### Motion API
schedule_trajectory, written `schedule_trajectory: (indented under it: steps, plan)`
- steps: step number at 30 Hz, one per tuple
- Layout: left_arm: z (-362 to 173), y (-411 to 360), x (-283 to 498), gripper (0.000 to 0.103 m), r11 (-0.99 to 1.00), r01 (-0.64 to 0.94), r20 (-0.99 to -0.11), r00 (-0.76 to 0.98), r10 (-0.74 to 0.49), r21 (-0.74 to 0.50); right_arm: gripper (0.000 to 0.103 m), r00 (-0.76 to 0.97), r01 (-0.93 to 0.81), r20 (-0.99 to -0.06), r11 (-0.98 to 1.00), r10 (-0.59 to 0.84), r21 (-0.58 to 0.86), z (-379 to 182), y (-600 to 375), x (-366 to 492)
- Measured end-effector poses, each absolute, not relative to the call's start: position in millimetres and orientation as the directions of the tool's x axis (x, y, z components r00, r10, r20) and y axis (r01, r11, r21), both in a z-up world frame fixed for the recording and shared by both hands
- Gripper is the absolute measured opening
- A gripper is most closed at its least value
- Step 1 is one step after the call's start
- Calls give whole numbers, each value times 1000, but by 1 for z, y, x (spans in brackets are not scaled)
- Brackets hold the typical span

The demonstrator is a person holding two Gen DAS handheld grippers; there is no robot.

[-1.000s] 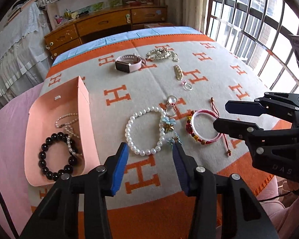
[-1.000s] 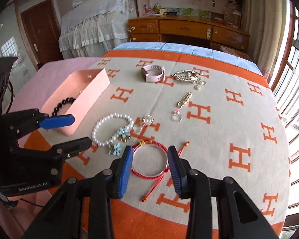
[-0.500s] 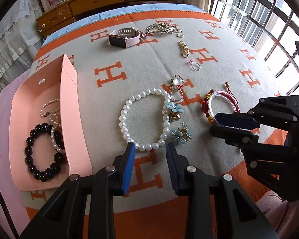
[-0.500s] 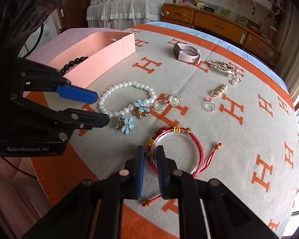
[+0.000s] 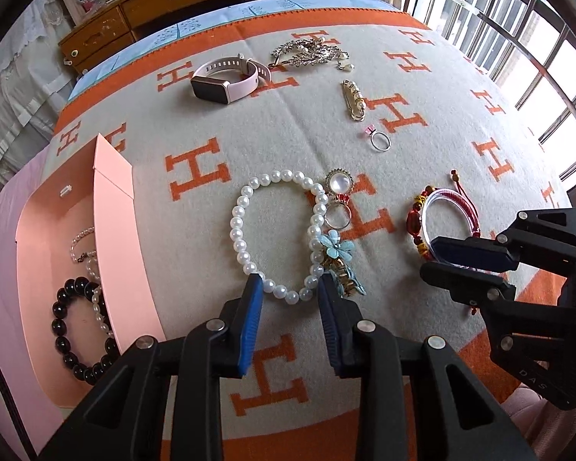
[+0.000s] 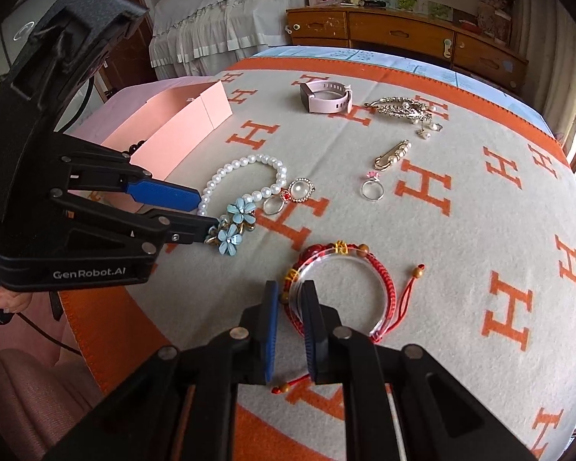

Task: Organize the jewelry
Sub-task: 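Grasp the red string bracelet with the right gripper while the left grasps the pearl bracelet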

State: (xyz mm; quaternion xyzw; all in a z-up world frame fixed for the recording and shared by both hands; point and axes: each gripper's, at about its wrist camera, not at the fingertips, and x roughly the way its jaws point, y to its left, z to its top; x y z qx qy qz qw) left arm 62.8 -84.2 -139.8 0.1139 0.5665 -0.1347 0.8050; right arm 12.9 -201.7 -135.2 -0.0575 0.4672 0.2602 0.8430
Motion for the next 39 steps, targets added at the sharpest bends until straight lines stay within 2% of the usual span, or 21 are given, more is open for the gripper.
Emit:
schedule_trajectory:
  steps: [6, 20, 24, 25, 31, 39]
  plan:
    - [-133, -88, 64, 28, 937, 339, -935, 353, -42, 86, 12, 417, -493, -812, 853, 407, 174, -136, -205, 15]
    - [-142, -101, 76, 28, 923, 382, -947, 308, -92, 35, 12, 412, -494, -808, 848, 422, 192, -137, -209, 16]
    - [-145, -93, 79, 7, 929, 369, -952, 283, -120, -8, 12, 409, -491, -806, 848, 427, 200, -137, -210, 17]
    - [-145, -91, 80, 6, 931, 364, -951, 281, -127, -17, 12, 409, -490, -806, 848, 429, 203, -137, -210, 17]
    - [-139, -68, 83, 5, 954, 264, -935, 281, -215, -140, 12, 408, -482, -804, 850, 433, 213, -137, -211, 18]
    - [-77, -39, 64, 5, 956, 212, -865, 418, -278, -205, 12, 451, -455, -782, 864, 431, 214, -121, -212, 15]
